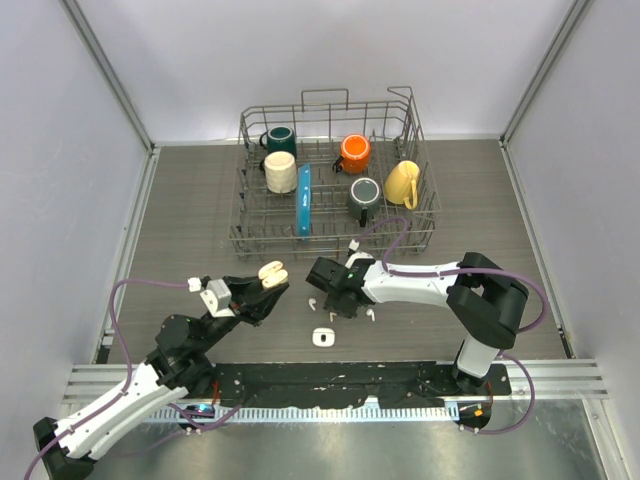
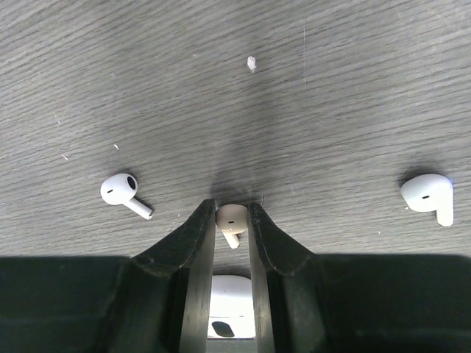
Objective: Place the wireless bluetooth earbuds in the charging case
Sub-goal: Pick up the earbud from the center of the board.
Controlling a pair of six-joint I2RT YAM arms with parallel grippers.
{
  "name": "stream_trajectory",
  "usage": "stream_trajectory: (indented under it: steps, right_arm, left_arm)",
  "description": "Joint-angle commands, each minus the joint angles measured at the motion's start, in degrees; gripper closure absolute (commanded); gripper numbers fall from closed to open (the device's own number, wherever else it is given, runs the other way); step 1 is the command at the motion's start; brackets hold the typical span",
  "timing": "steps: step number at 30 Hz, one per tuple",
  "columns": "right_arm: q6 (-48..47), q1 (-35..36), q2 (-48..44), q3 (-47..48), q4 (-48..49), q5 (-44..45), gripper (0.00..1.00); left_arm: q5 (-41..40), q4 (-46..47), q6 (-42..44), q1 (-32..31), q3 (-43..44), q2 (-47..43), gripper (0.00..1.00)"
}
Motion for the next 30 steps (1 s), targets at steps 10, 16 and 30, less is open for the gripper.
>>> stream_trajectory:
  steps: [10, 16, 30]
  right_arm:
    - [-3.4, 0.0, -6.8, -3.0, 6.4, 3.7, 0.99]
    - [-3.7, 2.2, -17.6, -7.0, 9.7, 14.5, 0.99]
    - [-20.4, 6.0, -36.1, -14.9, 30.8, 26.9, 0.99]
  left_arm:
    - [-0.7, 3.1, 0.3, 0.0, 0.7, 1.2, 1.00]
    - [-1.1, 3.8, -0.2, 0.0, 1.0, 2.4, 1.00]
    - [-0.1, 9.6, -1.7, 0.0, 2.0, 10.0, 1.00]
